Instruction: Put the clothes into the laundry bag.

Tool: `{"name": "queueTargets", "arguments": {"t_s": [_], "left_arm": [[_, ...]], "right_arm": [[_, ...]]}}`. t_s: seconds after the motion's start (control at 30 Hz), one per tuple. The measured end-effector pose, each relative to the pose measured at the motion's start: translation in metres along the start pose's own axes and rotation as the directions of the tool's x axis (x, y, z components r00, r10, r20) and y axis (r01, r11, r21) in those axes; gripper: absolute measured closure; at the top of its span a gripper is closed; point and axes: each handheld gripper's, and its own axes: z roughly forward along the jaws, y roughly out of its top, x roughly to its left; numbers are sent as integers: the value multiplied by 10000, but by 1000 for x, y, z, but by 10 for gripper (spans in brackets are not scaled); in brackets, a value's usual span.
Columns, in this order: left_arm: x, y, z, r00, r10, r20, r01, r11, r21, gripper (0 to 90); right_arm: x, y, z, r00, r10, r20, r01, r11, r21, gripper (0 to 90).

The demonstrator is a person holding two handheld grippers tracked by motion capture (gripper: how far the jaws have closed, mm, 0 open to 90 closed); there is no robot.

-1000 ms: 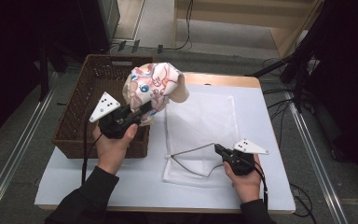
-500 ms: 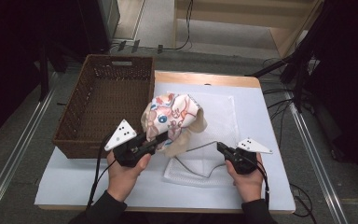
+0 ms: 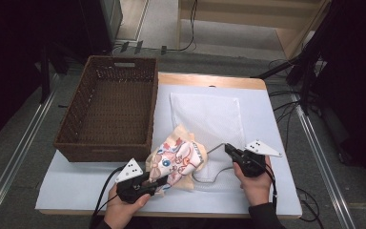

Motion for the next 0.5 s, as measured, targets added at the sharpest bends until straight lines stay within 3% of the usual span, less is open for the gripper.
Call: {"name": "queueTargets", "arguments": {"t_s": [0.07, 0.17, 0.3, 0.37, 0.5], "left_arm": [[0, 4, -3, 9999, -16, -118, 13, 9998, -210, 385], [-2, 26, -22, 9992, -97, -389, 55, 9941, -1080, 258], [-6, 44, -21, 9994, 92, -345, -141, 9893, -1449, 290], [-11, 53, -13, 9990, 199, -409, -261, 9875, -1554, 311], [-21, 74, 11, 9989, 452, 107, -427, 9849, -1679, 383]], "right_arm": [[1, 1, -1, 10000, -58, -30, 58, 10000, -36, 900], [1, 1, -1, 10000, -53, -45, 53, 10000, -38, 900], [0, 0, -1, 10000, -17, -64, 16, 10000, -28, 900], [0, 0, 0, 10000, -29, -93, 28, 10000, -44, 900], [3, 1, 0, 9999, -95, -108, 95, 9999, -50, 900]]}}
